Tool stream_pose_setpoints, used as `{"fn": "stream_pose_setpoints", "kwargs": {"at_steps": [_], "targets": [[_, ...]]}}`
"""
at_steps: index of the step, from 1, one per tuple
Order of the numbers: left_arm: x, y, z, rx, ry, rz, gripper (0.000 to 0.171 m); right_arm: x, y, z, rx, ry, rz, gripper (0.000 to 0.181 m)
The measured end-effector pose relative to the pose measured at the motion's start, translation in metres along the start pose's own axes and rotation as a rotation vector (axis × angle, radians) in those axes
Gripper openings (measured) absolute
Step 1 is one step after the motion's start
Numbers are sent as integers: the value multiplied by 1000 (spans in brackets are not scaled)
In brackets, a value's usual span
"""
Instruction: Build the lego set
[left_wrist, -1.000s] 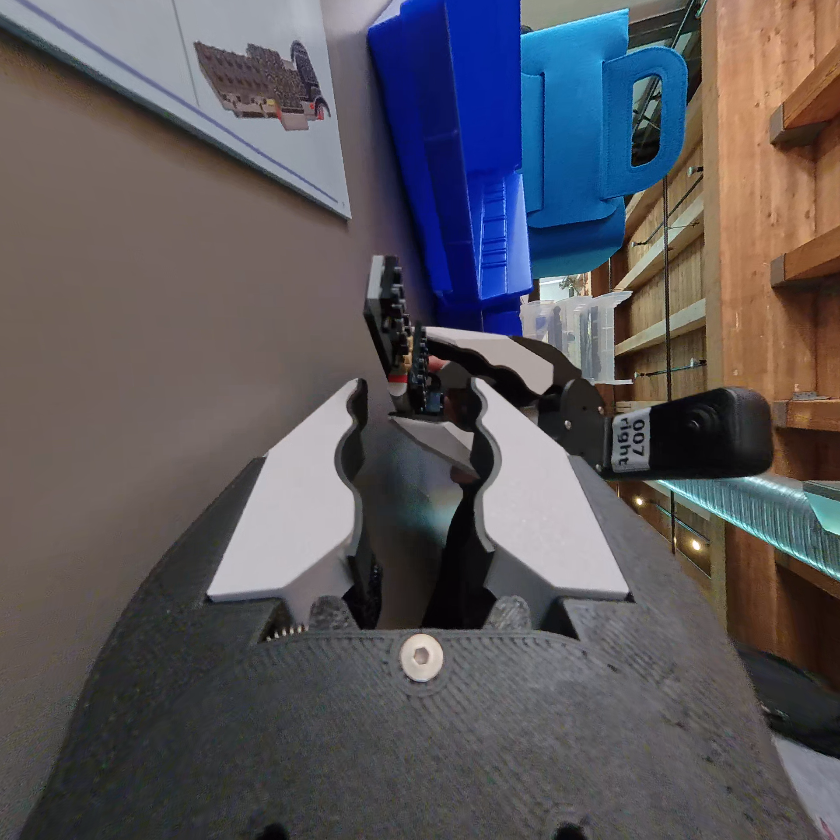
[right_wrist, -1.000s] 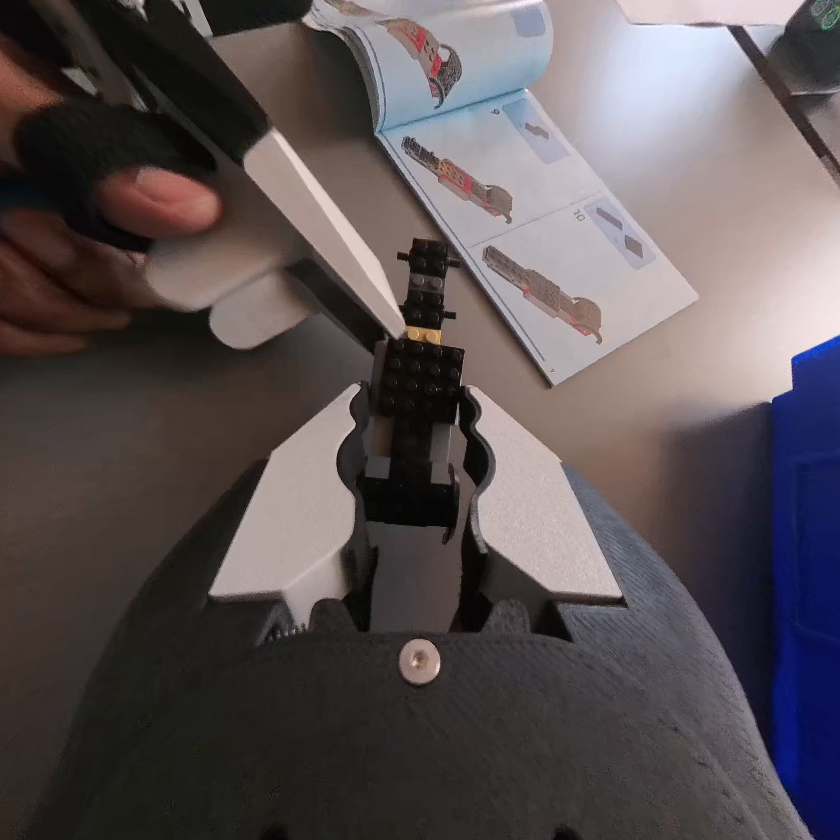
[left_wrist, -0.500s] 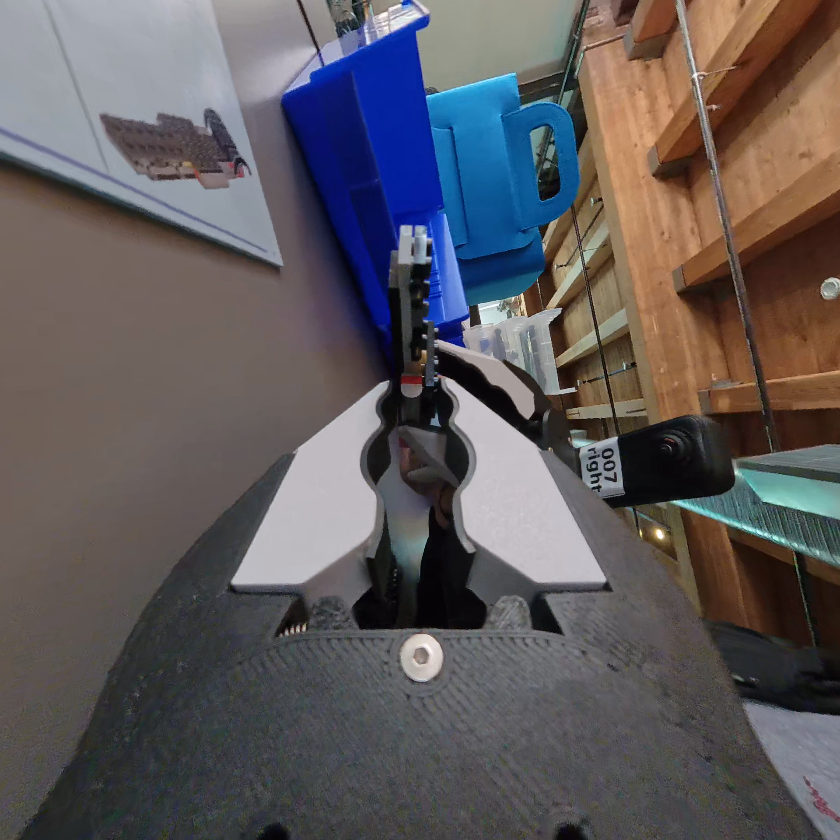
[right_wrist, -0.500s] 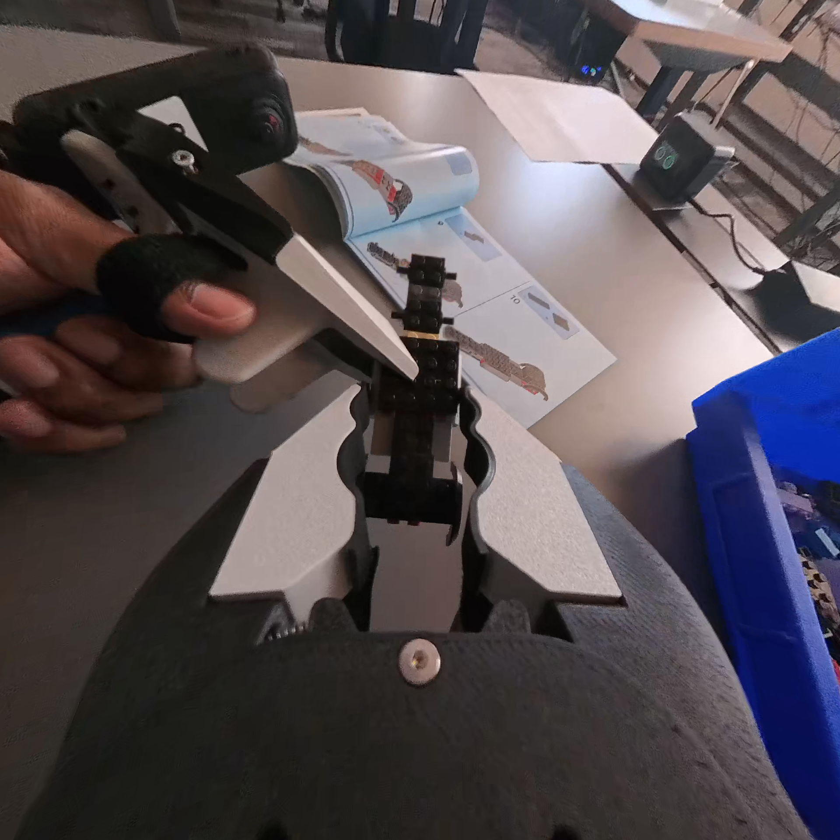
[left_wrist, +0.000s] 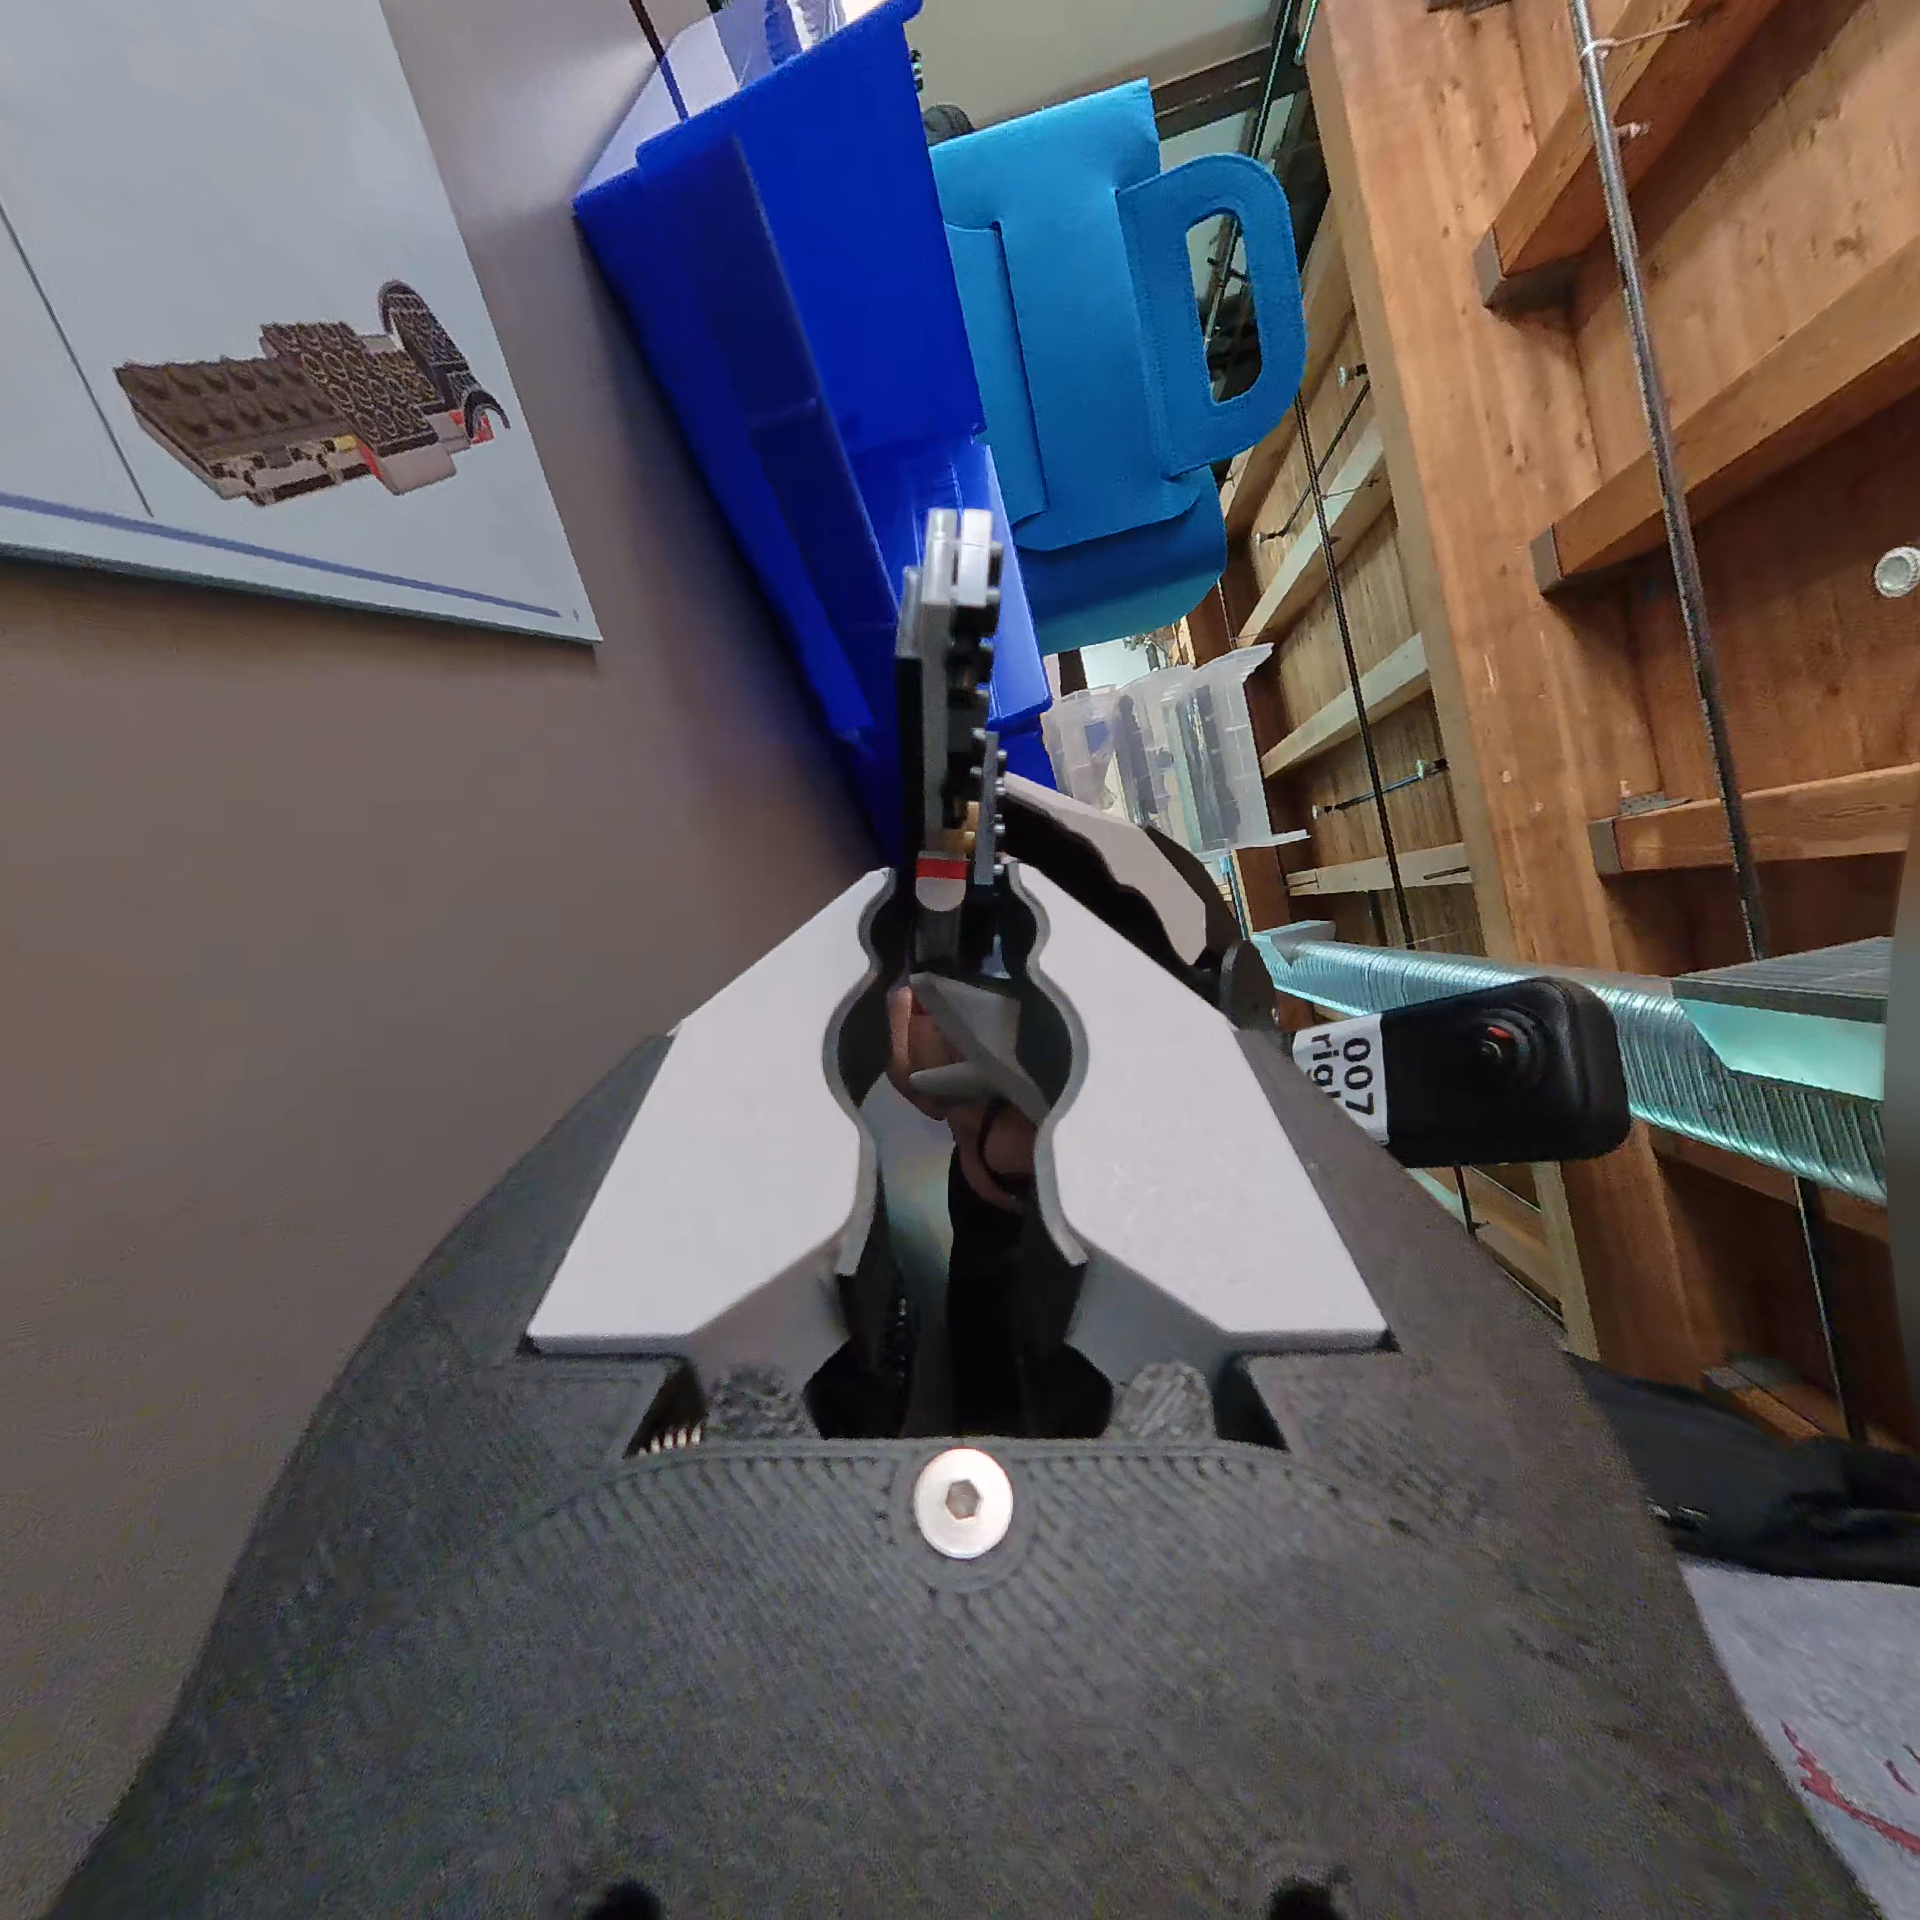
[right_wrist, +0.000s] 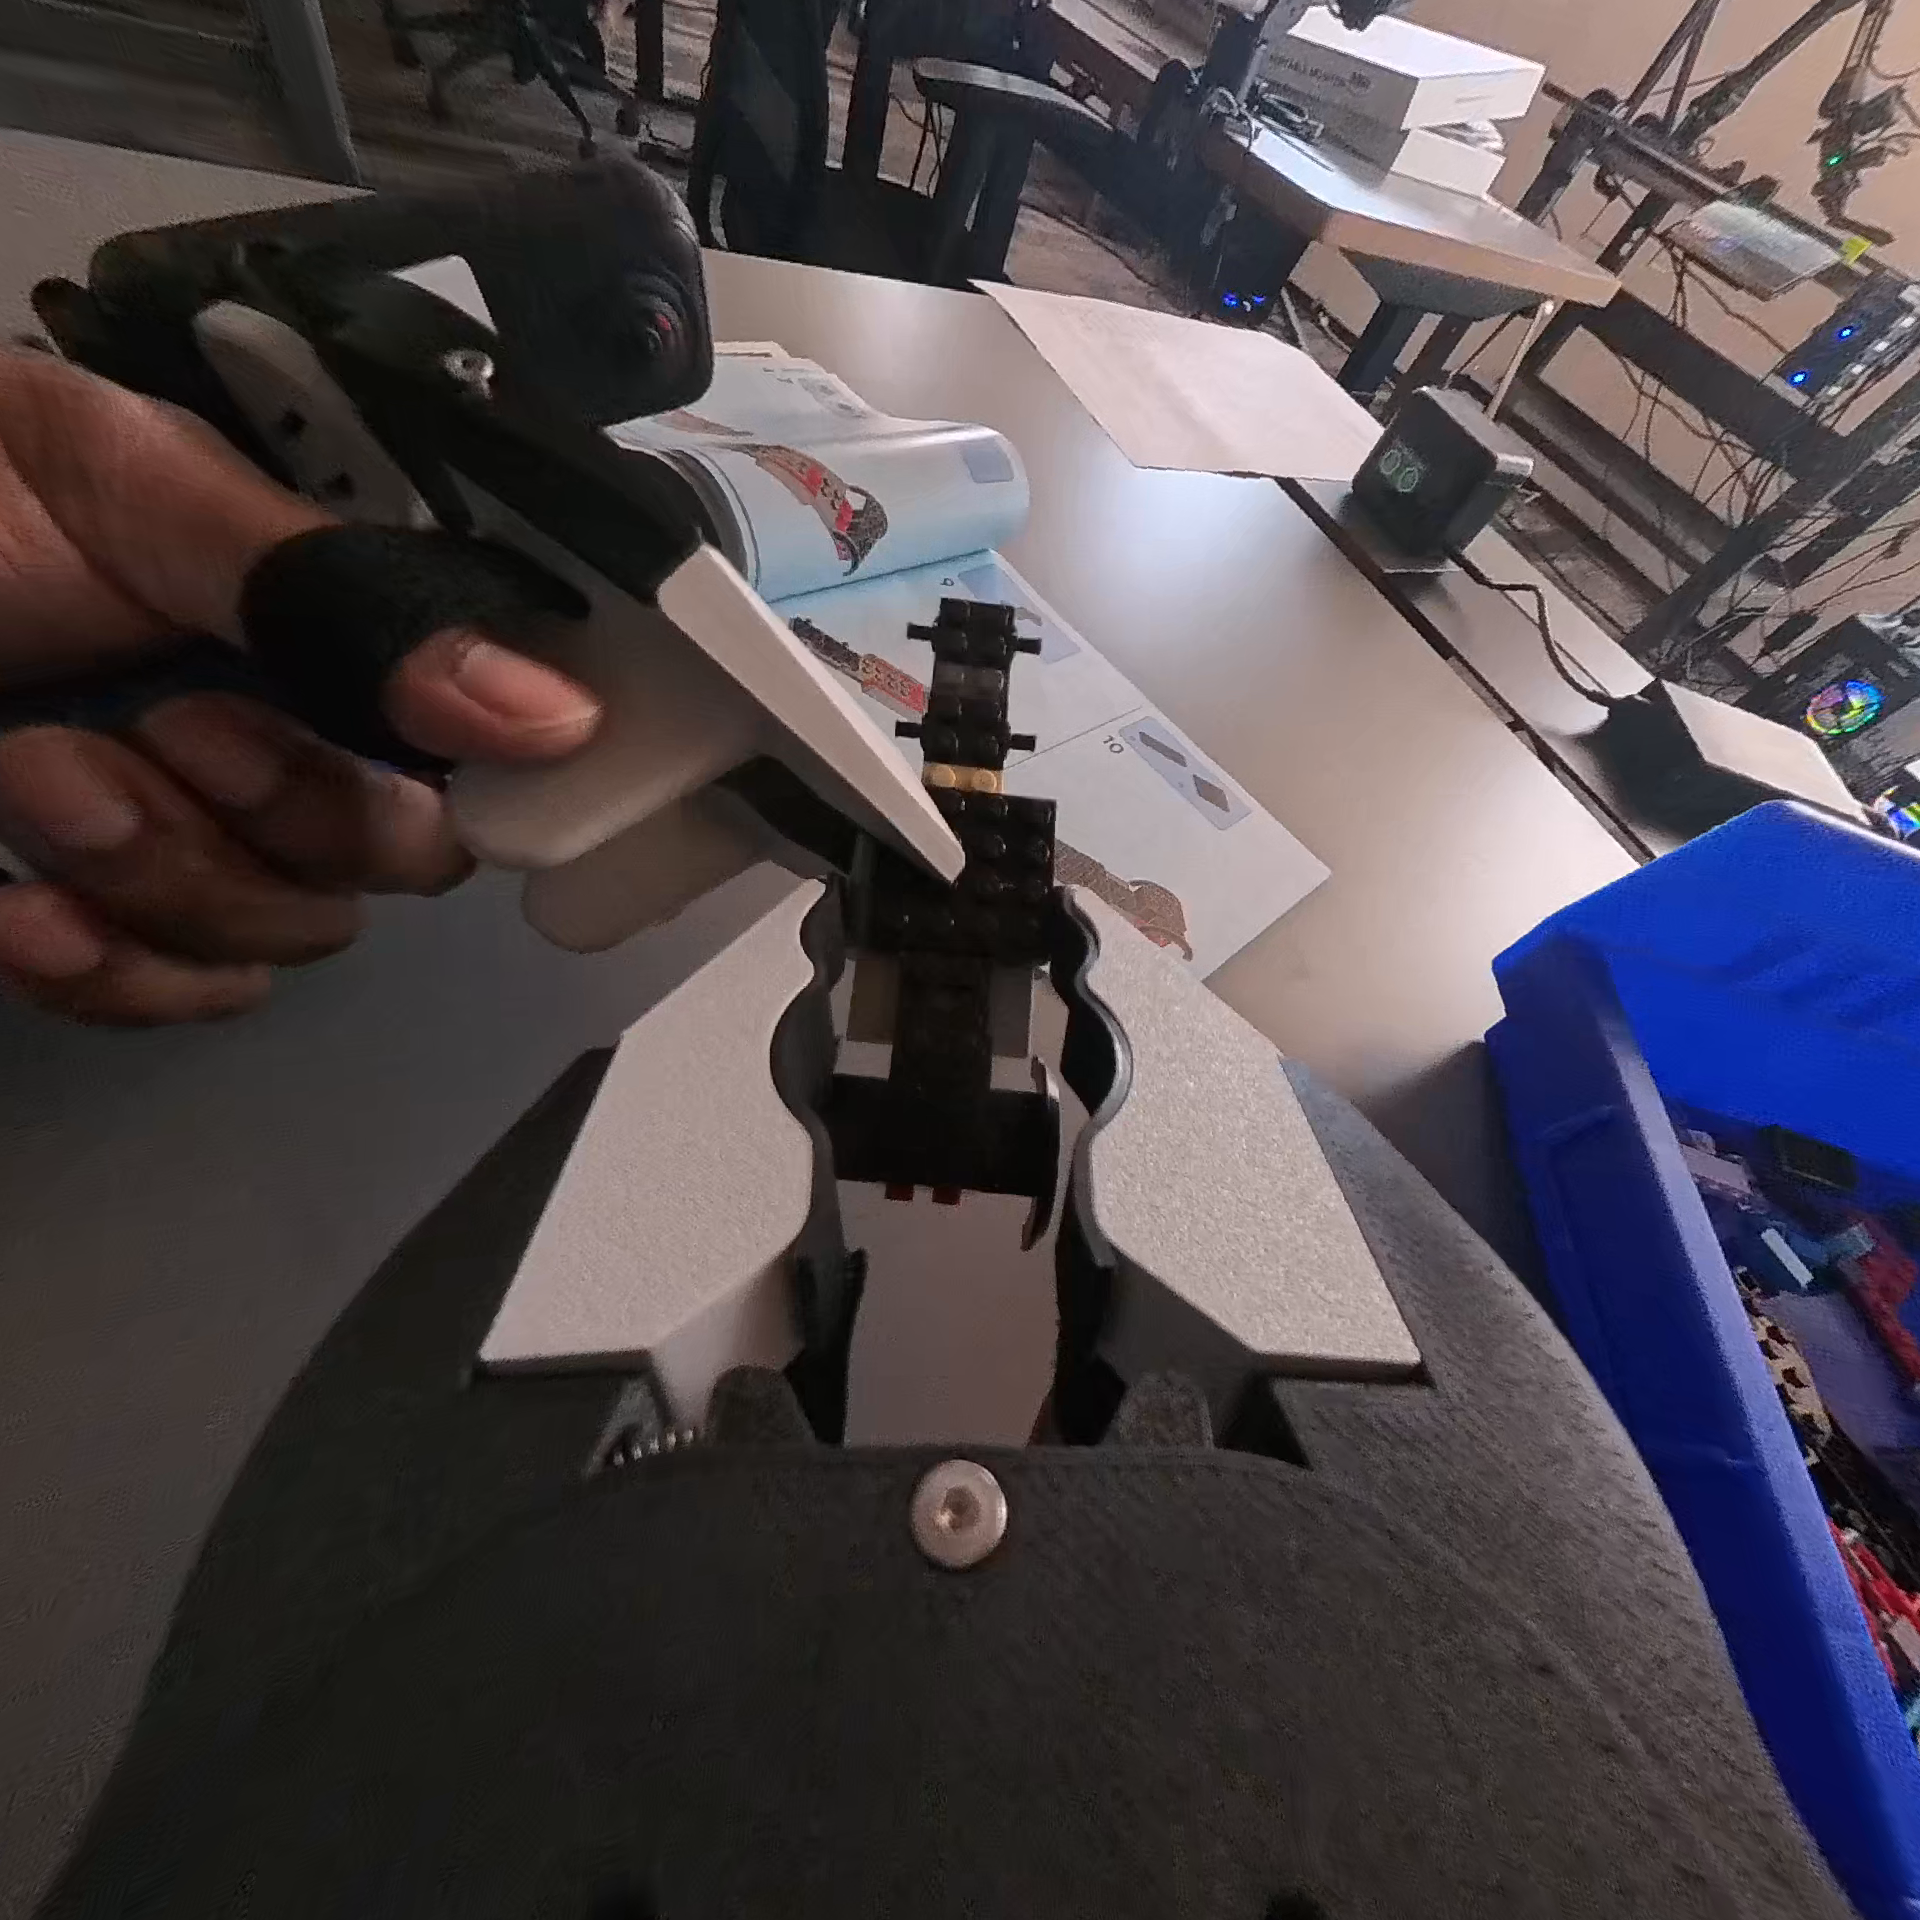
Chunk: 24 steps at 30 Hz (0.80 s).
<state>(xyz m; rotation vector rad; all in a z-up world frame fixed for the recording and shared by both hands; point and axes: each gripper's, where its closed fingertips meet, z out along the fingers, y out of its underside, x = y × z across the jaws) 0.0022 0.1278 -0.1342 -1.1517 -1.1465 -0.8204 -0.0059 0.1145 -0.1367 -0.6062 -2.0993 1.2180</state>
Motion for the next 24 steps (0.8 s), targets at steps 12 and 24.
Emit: {"fn": "stream_pose_setpoints", "kwargs": {"at_steps": [12,24], "targets": [[19,-9,2,-124,45,268,15,8,-16,-17,129,-122,154,47],[46,-19,19,-464,209,865,15,45,-42,-37,289,-450,361,46]]}}
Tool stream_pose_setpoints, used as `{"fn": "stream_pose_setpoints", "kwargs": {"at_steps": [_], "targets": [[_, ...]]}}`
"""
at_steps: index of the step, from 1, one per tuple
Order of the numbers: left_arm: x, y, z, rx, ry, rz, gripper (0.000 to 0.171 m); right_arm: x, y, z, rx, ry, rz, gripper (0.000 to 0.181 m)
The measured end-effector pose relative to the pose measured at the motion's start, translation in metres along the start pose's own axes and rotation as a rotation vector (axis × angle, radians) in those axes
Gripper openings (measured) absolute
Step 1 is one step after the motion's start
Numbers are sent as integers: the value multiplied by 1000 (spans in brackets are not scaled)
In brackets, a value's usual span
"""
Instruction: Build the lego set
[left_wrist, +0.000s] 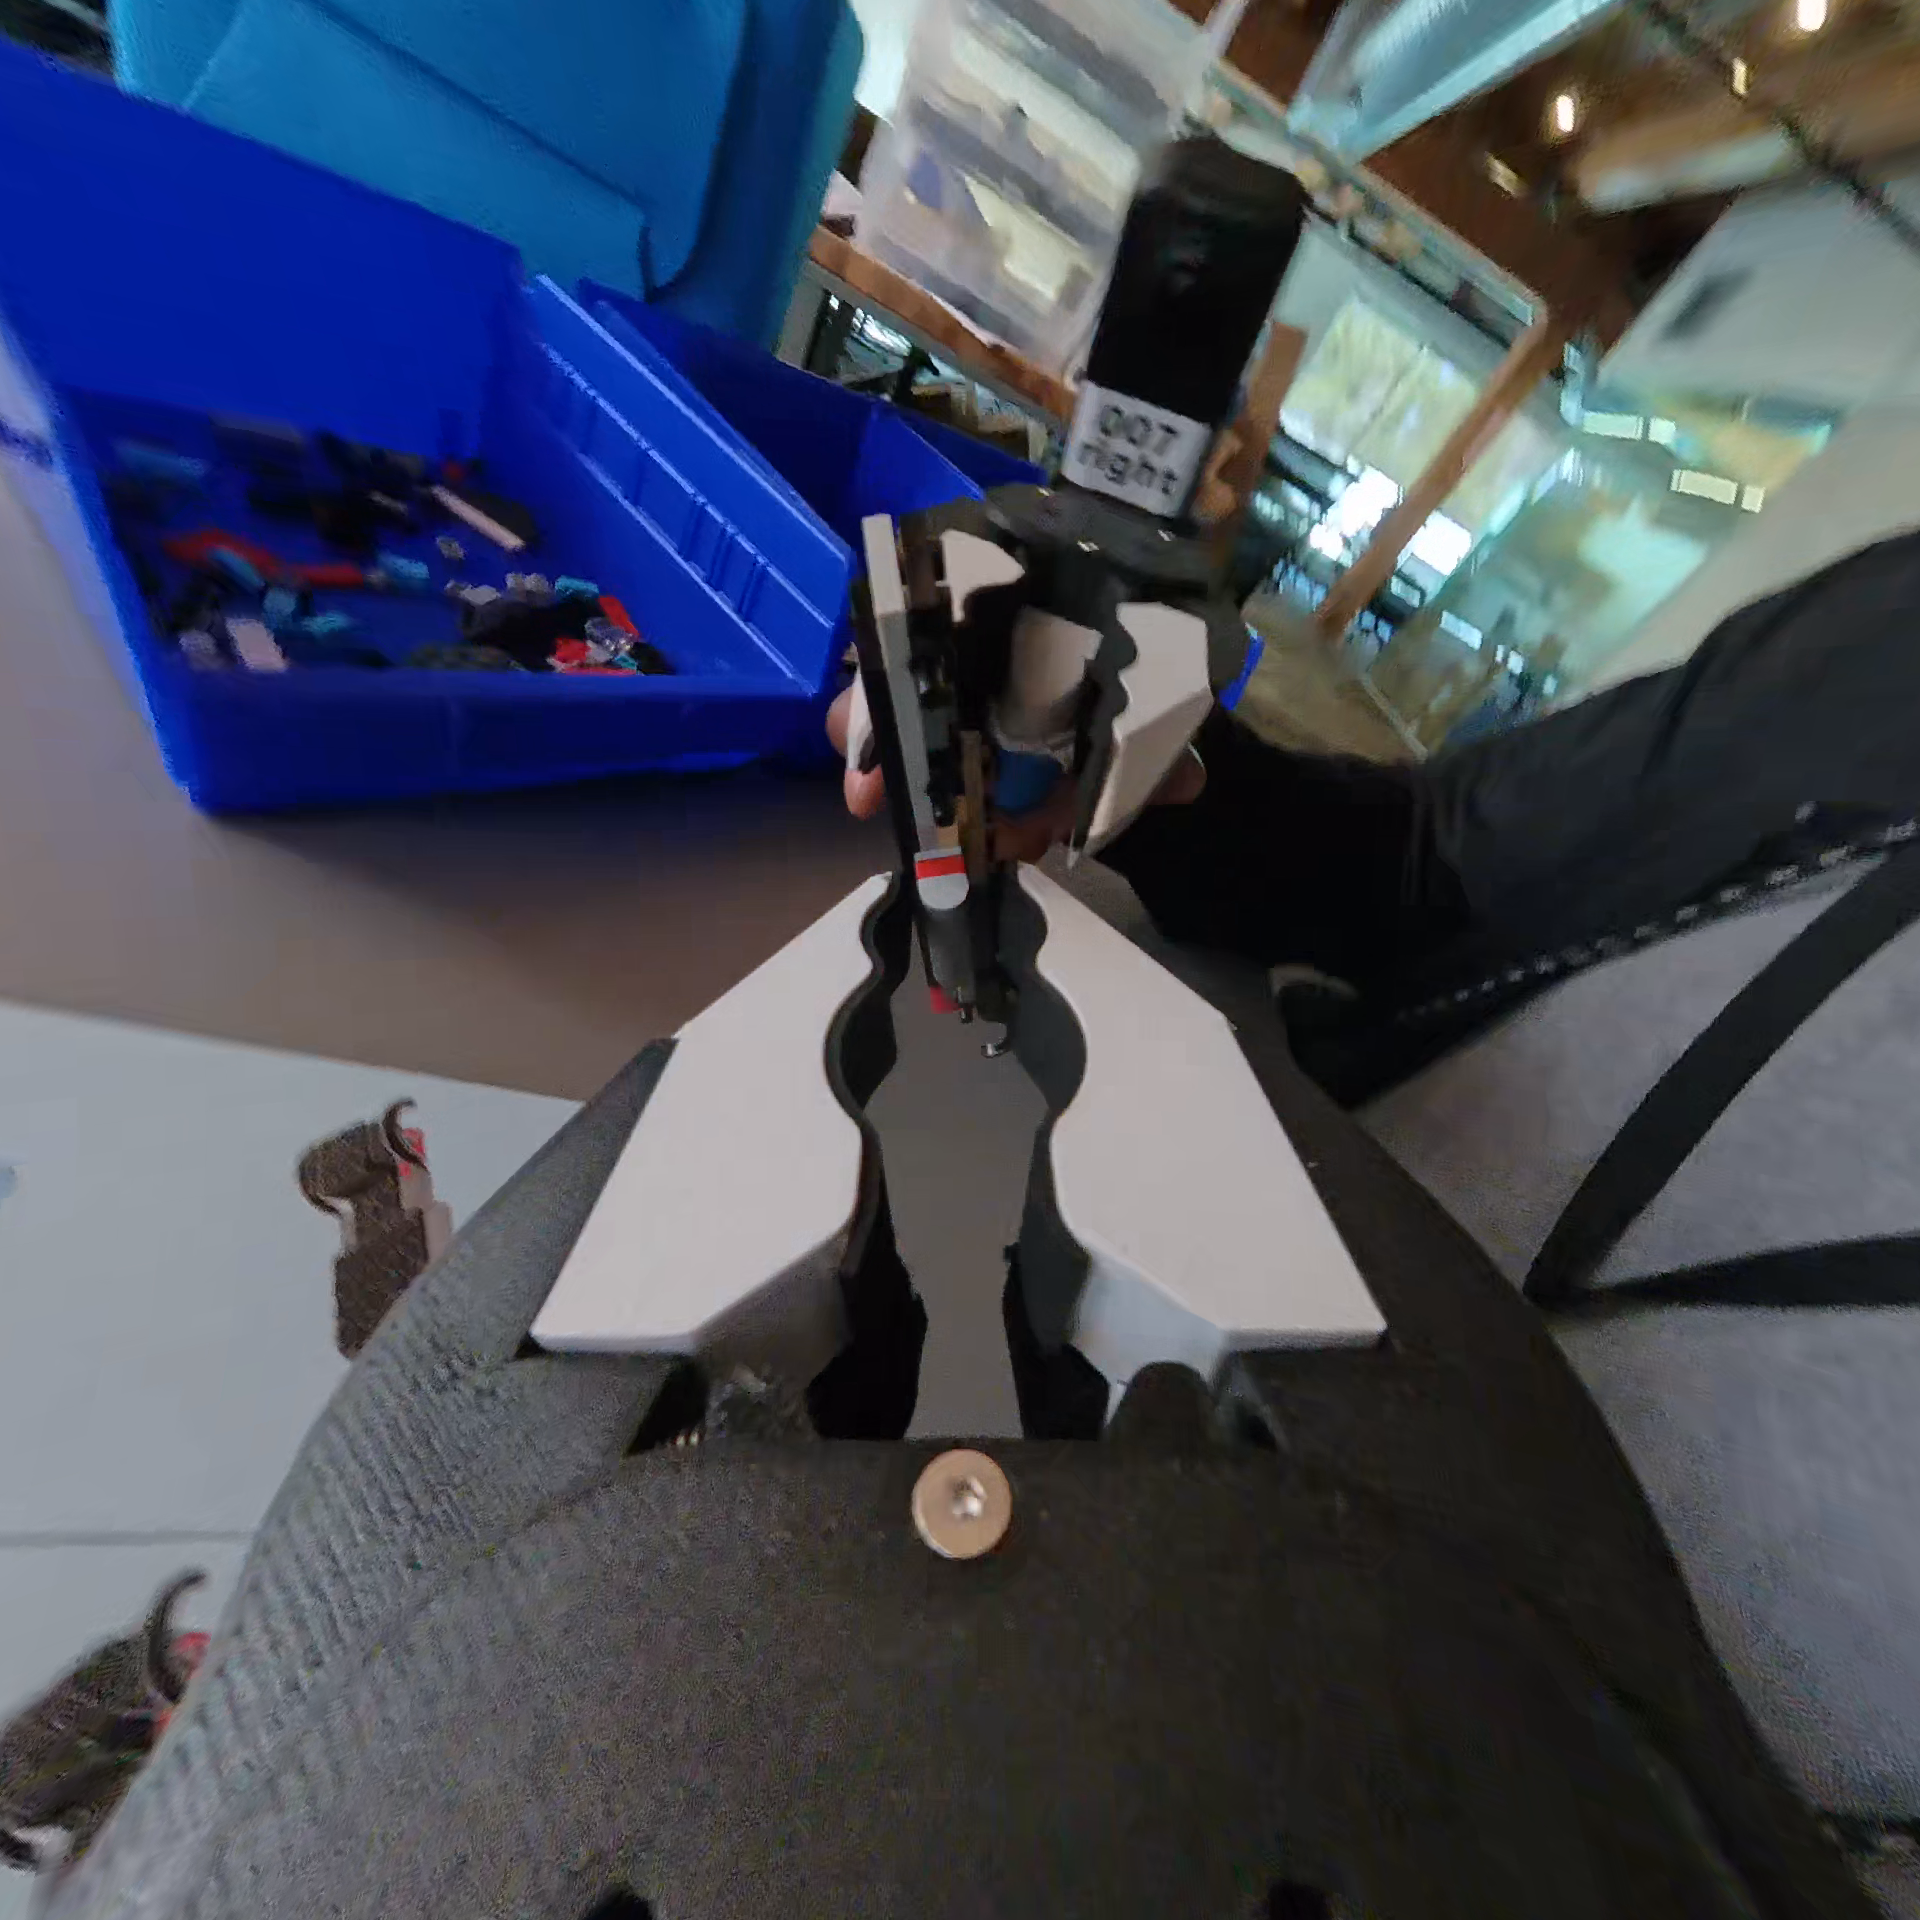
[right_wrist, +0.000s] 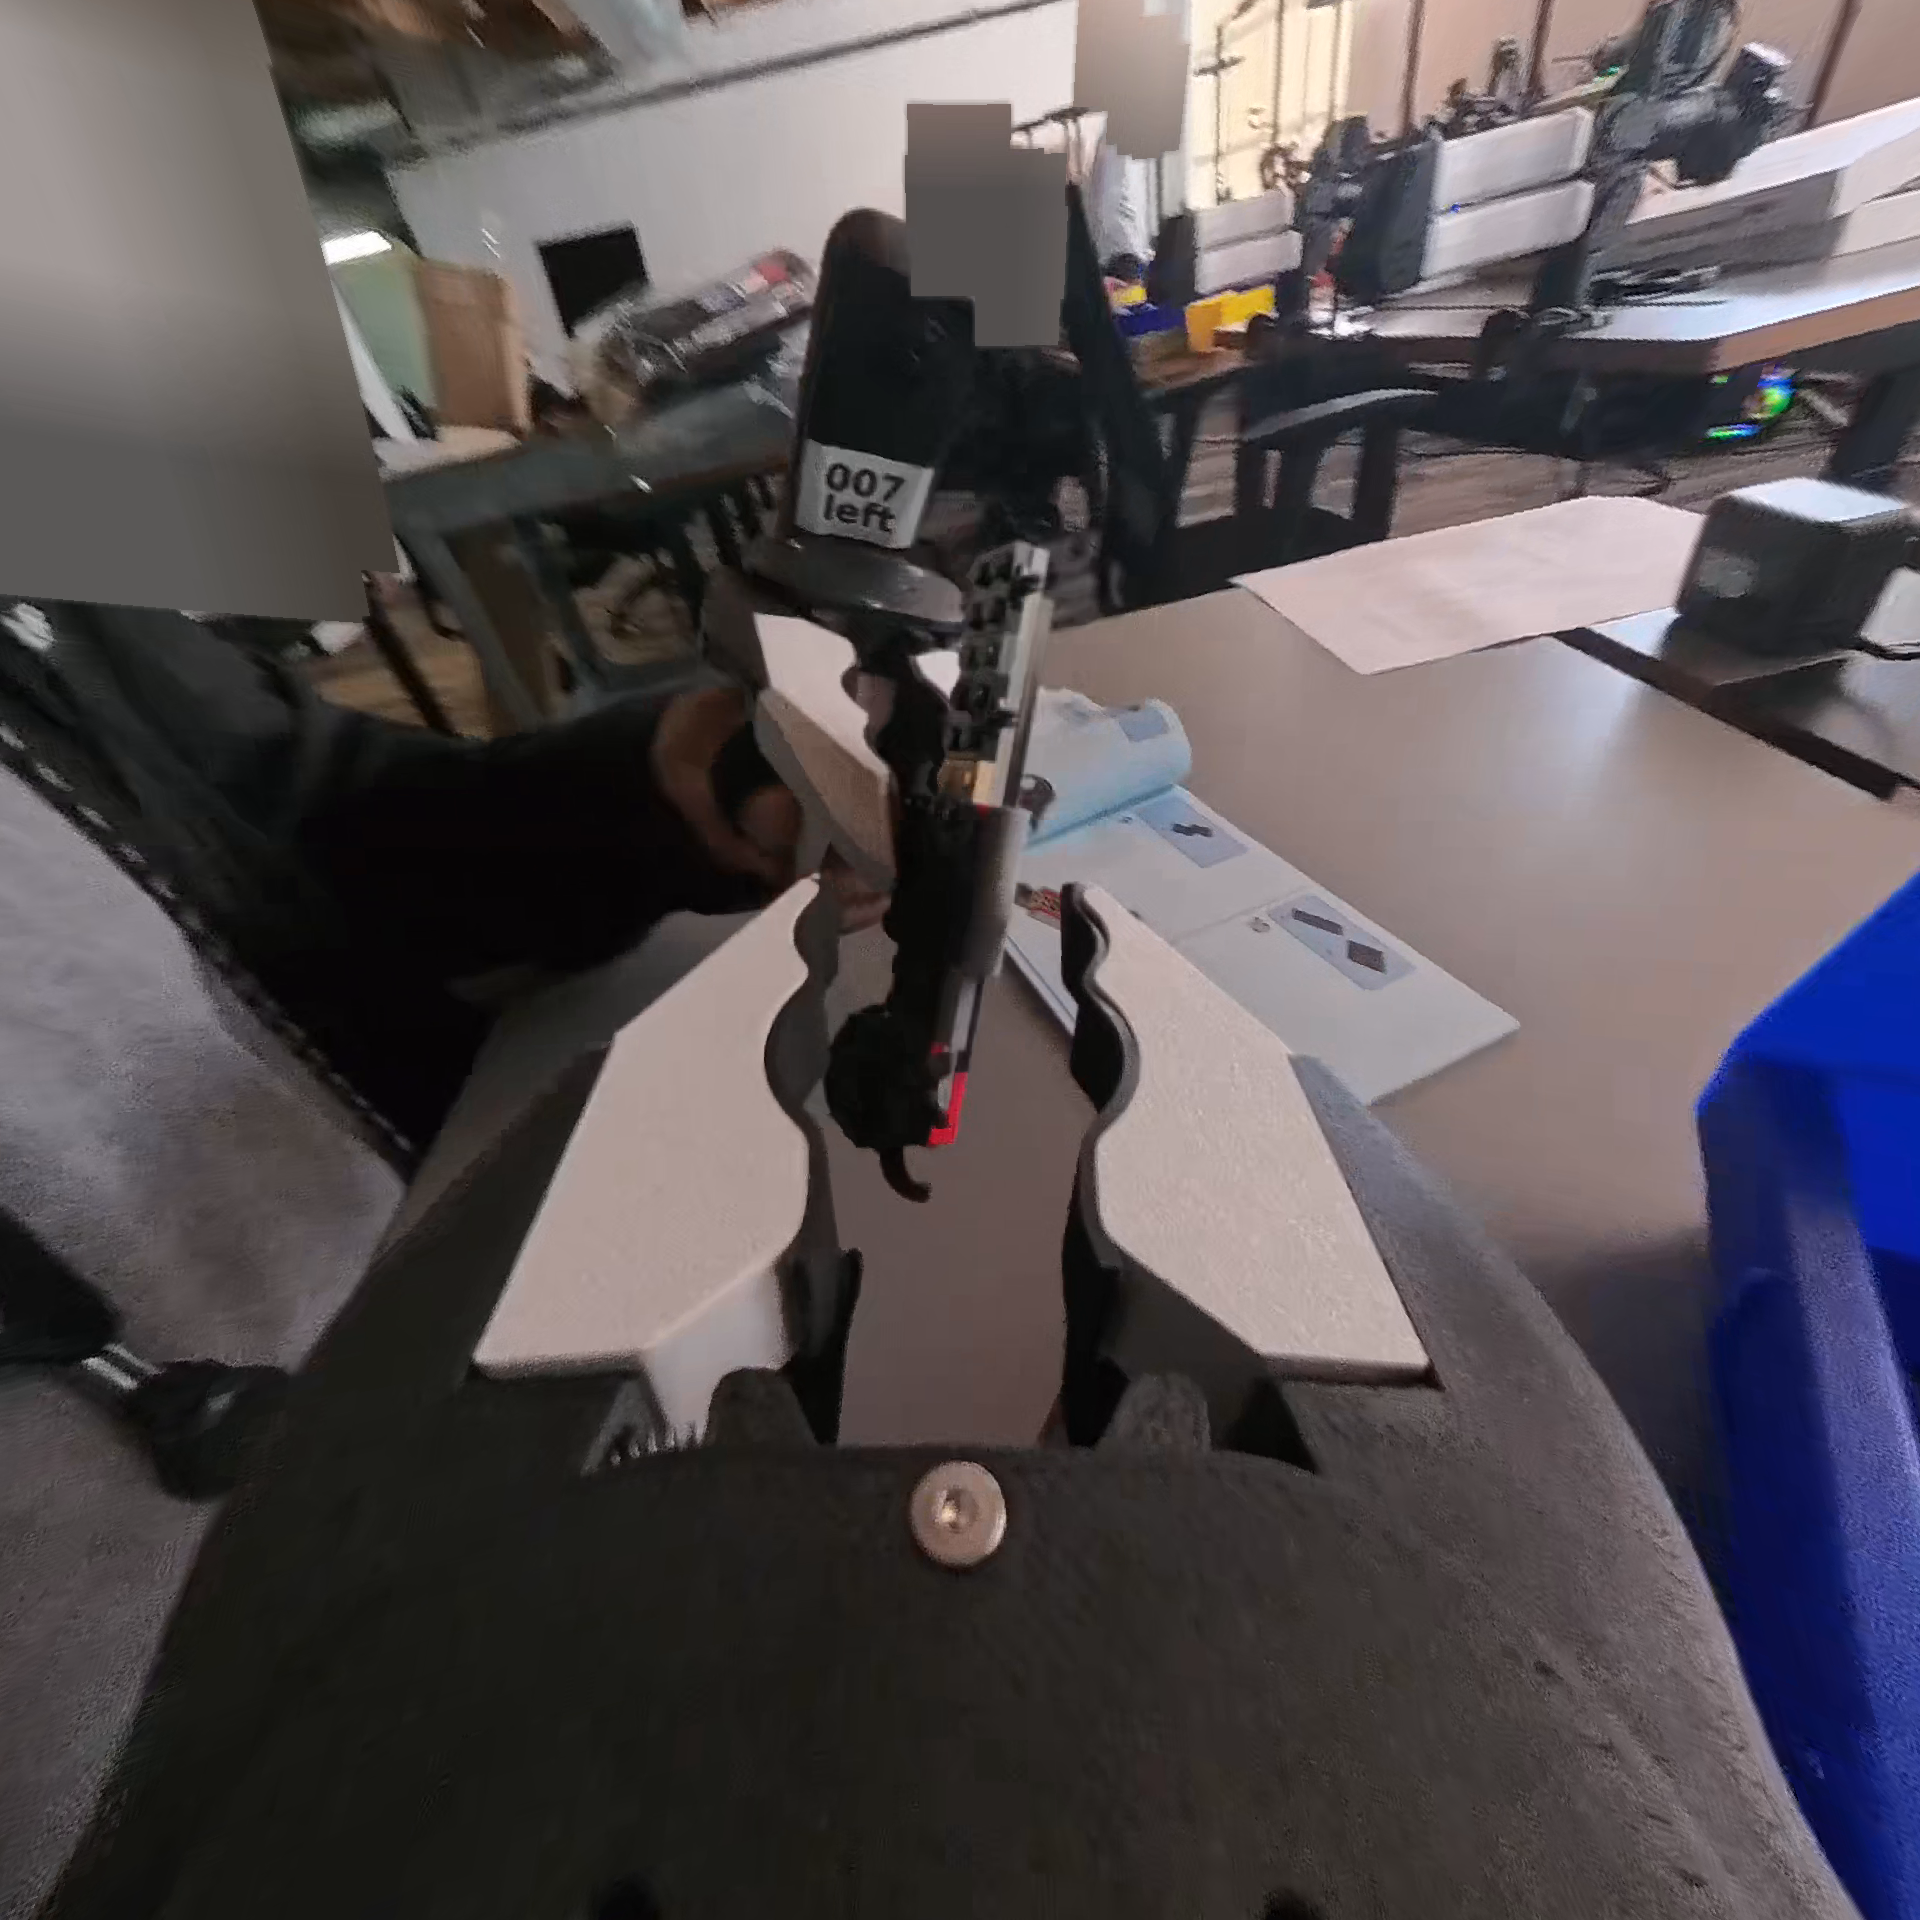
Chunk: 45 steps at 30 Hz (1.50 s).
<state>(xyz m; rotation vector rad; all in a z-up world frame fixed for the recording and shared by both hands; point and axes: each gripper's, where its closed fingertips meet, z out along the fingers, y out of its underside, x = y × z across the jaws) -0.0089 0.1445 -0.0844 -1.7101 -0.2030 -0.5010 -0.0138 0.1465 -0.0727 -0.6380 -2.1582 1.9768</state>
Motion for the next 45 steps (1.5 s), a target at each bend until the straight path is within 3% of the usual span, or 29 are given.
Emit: {"fn": "stream_pose_setpoints", "kwargs": {"at_steps": [6,14,26,40,45], "targets": [[10,-1,9,-86,105,222,15,0,-5,-7,61,-99,47,31],[4,9,11,-123,107,229,16,-3,5,-3,96,-129,49,20],[13,-7,8,8,144,223,16,-8,-11,-5,255,-47,-60,18],[15,-10,9,52,153,214,16,-9,-14,-7,295,-19,-90,17],[19,-21,7,144,175,176,20,-9,-18,-9,322,-4,-109,17]]}}
